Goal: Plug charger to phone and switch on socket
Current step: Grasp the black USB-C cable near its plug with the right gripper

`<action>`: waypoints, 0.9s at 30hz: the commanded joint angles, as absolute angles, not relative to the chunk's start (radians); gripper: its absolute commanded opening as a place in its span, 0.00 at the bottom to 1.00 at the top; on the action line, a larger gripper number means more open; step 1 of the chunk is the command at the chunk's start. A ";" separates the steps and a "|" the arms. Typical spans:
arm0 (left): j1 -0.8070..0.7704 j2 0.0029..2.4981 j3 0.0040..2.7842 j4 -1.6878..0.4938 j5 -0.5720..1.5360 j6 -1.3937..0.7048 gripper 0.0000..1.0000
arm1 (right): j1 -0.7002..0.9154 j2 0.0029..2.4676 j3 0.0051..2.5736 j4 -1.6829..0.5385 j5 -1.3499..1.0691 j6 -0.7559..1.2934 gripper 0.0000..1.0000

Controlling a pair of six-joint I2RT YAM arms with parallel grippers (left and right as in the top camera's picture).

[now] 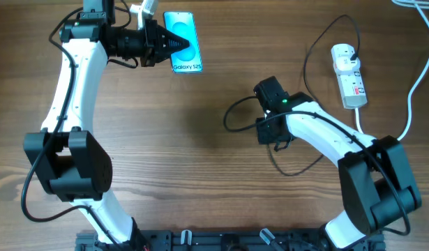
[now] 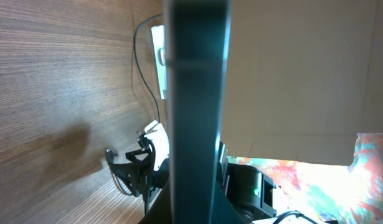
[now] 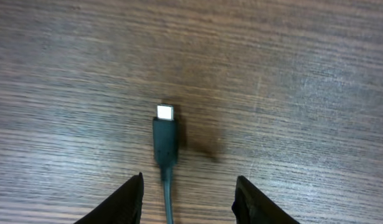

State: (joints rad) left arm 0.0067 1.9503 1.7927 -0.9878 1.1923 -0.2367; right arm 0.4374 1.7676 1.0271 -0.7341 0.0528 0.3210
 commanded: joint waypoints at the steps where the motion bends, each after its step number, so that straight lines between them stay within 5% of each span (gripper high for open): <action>1: 0.009 1.946 1.799 -0.984 1.237 -0.212 0.04 | 0.440 1.781 1.005 -0.716 0.008 0.311 0.46; 3: 0.009 1.946 1.799 -0.984 1.237 -0.212 0.04 | 0.441 1.781 1.005 -0.715 0.010 0.316 0.37; 19: 0.009 1.946 1.799 -0.984 1.237 -0.213 0.04 | 0.441 1.860 1.005 -0.693 0.008 0.325 0.33; 23: 0.009 1.946 1.799 -0.981 1.237 -0.213 0.04 | 0.442 1.879 1.006 -0.685 0.002 0.325 0.13; 27: 0.009 1.946 1.799 -0.980 1.237 -0.213 0.04 | 0.442 1.879 1.005 -0.683 -0.003 0.341 0.12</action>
State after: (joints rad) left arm 0.0067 1.9503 1.7927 -0.9871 1.1927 -0.2367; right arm 0.4374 1.8149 1.0275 -0.6910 0.0265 0.3206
